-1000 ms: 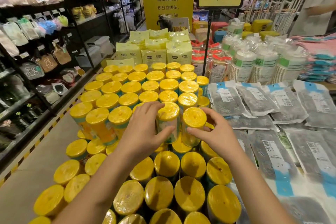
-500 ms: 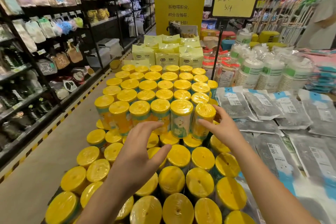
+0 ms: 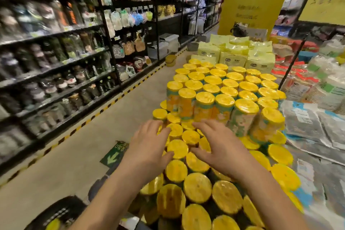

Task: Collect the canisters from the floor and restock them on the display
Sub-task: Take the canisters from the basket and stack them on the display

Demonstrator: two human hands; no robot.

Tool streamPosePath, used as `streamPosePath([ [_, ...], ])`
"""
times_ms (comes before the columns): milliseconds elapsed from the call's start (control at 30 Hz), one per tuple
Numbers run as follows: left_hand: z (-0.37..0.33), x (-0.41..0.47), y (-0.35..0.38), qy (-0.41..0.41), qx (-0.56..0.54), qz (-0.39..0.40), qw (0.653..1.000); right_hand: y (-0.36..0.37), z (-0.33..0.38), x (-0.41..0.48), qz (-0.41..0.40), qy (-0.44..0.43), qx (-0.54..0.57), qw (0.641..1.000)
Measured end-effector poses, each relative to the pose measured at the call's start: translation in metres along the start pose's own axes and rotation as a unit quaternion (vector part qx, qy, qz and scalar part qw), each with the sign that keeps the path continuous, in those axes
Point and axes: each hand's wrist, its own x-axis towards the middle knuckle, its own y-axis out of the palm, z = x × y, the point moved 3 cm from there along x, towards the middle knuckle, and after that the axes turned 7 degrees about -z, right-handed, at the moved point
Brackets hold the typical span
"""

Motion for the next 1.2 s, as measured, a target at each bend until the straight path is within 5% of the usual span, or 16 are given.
streamPosePath([
  [233, 0.059, -0.121, -0.016, -0.201, 0.052, 0.003, 0.978, 0.059, 0.129, 0.009, 0.086, -0.195, 0.054, 0.976],
  [567, 0.135, -0.335, -0.028, -0.448, 0.078, 0.027, 0.890, 0.137, 0.294, -0.038, 0.207, -0.379, 0.098, 0.897],
  [767, 0.187, -0.412, -0.013, -0.490, 0.030, 0.033, 0.871, 0.193, 0.369, -0.055, 0.232, -0.413, 0.099, 0.875],
  [1200, 0.329, -0.462, 0.077, -0.458, -0.088, 0.093, 0.880, 0.360, 0.424, -0.036, 0.266, -0.332, 0.049, 0.904],
])
